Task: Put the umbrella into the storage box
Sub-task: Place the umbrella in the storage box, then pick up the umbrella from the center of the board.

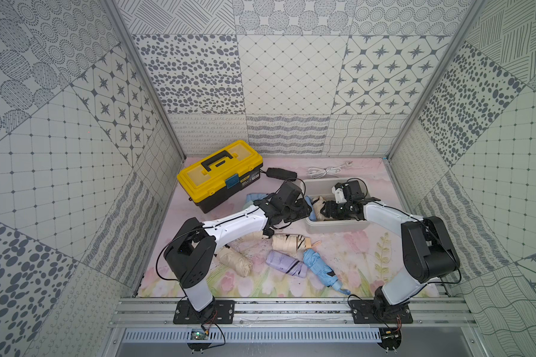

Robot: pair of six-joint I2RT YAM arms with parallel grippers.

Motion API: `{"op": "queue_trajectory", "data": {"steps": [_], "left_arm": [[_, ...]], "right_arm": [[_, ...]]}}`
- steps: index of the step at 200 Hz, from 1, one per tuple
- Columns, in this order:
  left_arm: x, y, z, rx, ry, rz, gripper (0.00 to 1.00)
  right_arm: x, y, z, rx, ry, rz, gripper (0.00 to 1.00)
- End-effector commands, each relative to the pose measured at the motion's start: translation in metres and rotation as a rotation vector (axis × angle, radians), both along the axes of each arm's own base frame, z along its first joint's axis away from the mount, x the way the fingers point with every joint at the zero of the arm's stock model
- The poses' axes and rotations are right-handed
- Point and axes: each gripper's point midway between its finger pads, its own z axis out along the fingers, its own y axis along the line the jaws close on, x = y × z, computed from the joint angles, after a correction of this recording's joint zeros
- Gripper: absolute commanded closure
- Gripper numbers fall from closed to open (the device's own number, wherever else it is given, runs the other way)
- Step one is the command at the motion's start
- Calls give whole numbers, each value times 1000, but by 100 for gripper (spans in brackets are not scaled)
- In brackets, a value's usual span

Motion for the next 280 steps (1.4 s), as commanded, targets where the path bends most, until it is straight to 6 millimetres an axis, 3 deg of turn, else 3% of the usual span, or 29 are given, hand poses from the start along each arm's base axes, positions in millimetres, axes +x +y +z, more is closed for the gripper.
{"op": "queue_trajectory", "data": {"steps": [1, 35, 78, 118, 142, 159, 217, 239, 259, 280], "left_arm": [[5, 8, 25, -9, -92, 12, 38], [-1, 24, 55, 8, -157, 23, 23], [-15, 59, 72, 22, -145, 133, 22], [-48, 83, 72, 125, -158, 105, 22], [-77, 86, 77, 207, -261, -16, 22], [-100, 95, 60, 259, -235, -69, 22], [-170, 89, 1, 374, -154, -238, 23], [-181, 97, -16, 397, -80, -171, 23], [-179, 113, -26, 352, -16, -5, 23], [-176, 115, -26, 273, -29, 51, 23]], "right_arm": [[3, -9, 26, -22, -83, -15, 25], [-3, -25, 76, -38, -199, -47, 20], [-29, -22, 150, 21, -364, 4, 20], [-61, -10, 188, 140, -422, 60, 22], [-79, -6, 199, 193, -430, 79, 24], [-91, -8, 201, 197, -435, 88, 24], [-126, -5, 195, 204, -428, 173, 24], [-142, 11, 198, 204, -439, 320, 24], [-163, 29, 194, 130, -463, 501, 23], [-181, 44, 186, 68, -471, 632, 22]]}}
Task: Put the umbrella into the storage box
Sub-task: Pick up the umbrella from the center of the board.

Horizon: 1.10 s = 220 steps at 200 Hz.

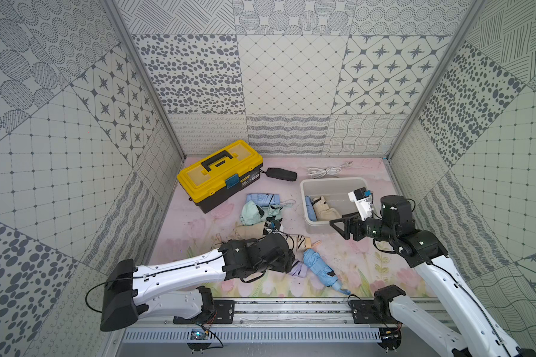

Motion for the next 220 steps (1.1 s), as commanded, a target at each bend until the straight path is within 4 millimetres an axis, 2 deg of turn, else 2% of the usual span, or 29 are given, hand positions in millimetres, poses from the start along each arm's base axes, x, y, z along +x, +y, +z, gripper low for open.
{"op": "queue_trajectory", "data": {"steps": [1, 25, 61, 87, 101, 131, 156, 184, 220], "left_arm": [[5, 23, -10, -54, 11, 214, 23], [8, 13, 4, -11, -89, 50, 23], [-1, 0, 25, 214, -310, -439, 23], [-6, 4, 31, 389, -426, -730, 23], [-6, 7, 28, 490, -488, -883, 23], [-16, 7, 8, 608, -588, -1206, 20], [-15, 13, -27, 737, -633, -1399, 14], [-9, 16, -66, 839, -638, -1506, 9], [9, 9, -92, 927, -676, -1487, 9]], "right_arm": [[-19, 14, 2, -95, -93, 157, 21], [-19, 18, 0, -103, -91, 162, 21], [-6, 8, 3, -120, -112, 61, 22], [-1, -5, 4, -129, -111, -42, 21], [-1, -11, 6, -117, -117, -82, 21], [-1, -27, 16, -101, -151, -185, 21], [-3, -37, 21, -82, -170, -244, 21], [-5, -41, 22, -71, -157, -272, 21], [-7, -46, 17, -71, -146, -297, 21]]}}
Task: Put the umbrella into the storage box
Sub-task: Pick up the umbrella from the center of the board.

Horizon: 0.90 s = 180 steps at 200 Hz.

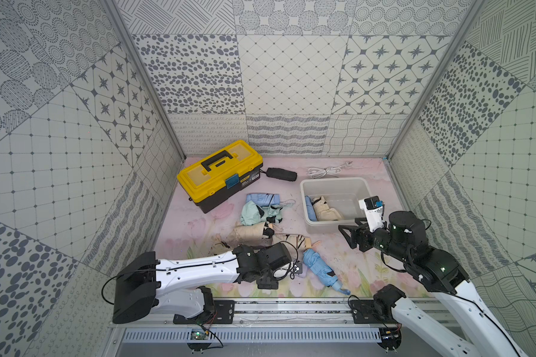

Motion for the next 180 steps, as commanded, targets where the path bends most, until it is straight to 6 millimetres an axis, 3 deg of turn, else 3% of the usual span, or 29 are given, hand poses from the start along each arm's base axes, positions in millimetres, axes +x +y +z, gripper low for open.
{"op": "queue_trajectory", "data": {"steps": [1, 27, 81, 128, 180], "left_arm": [[21, -15, -16, 86, -175, -246, 9], [27, -19, -28, 89, -202, -241, 9], [39, -44, -26, 33, -249, -245, 16], [37, -47, -38, 57, -212, -276, 37], [36, -45, -33, 43, -195, -245, 53]], "right_arm": [[1, -5, -1, 17, -6, -41, 21], [2, -6, -5, 9, -1, -48, 21], [5, -5, -6, -14, 2, -42, 21], [10, -3, -7, -18, -2, -41, 21], [10, -3, -5, -23, -12, -41, 21]]}}
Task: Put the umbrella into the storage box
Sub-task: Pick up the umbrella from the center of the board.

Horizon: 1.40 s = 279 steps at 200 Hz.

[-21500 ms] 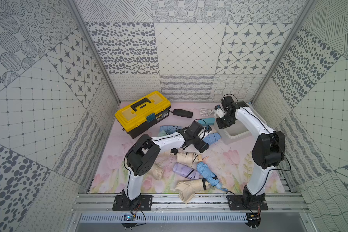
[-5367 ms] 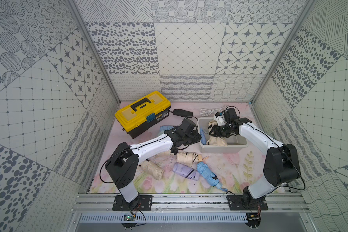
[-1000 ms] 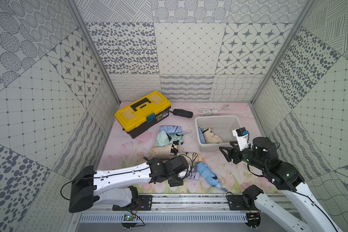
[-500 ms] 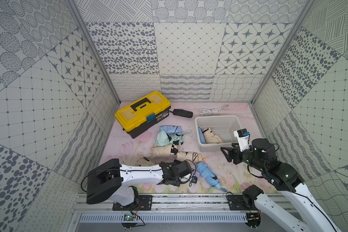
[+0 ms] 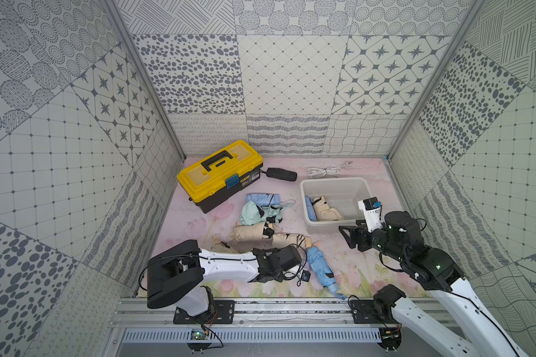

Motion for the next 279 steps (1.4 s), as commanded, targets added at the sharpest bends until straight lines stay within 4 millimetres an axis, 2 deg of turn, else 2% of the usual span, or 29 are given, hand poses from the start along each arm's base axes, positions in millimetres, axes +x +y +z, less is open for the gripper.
{"op": "queue_trajectory", "data": {"steps": [1, 37, 82, 128, 147, 172, 188, 215, 238, 262, 279], "left_arm": [[-4, -5, 3, -27, 32, -16, 53], [-8, 2, 10, -45, 45, 5, 66], [-10, 6, 24, -84, 51, 38, 78], [-15, 12, 49, -150, 69, 89, 91], [-19, 16, 62, -192, 90, 125, 100], [-24, 23, 81, -264, 121, 192, 100], [-30, 34, 88, -262, 155, 240, 100], [-22, 47, 105, -269, 148, 361, 100], [-21, 40, 132, -412, 231, 451, 100], [-15, 25, 176, -697, 366, 566, 100], [-13, 13, 204, -895, 452, 610, 100]], "right_arm": [[5, 2, 10, 10, -47, -1, 21], [5, 1, 12, 13, -57, -4, 21], [1, -1, 13, 39, -66, -14, 21], [-7, -4, 19, 72, -84, -17, 21], [-10, -4, 19, 79, -72, -8, 21], [-14, 0, 20, 99, -54, 8, 21], [-16, 3, 21, 118, -44, 21, 21], [-19, 6, 22, 139, -25, 33, 21], [-22, 11, 21, 161, -6, 57, 21], [-29, 21, 21, 203, 24, 107, 20], [-38, 37, 23, 266, 52, 197, 19]]}}
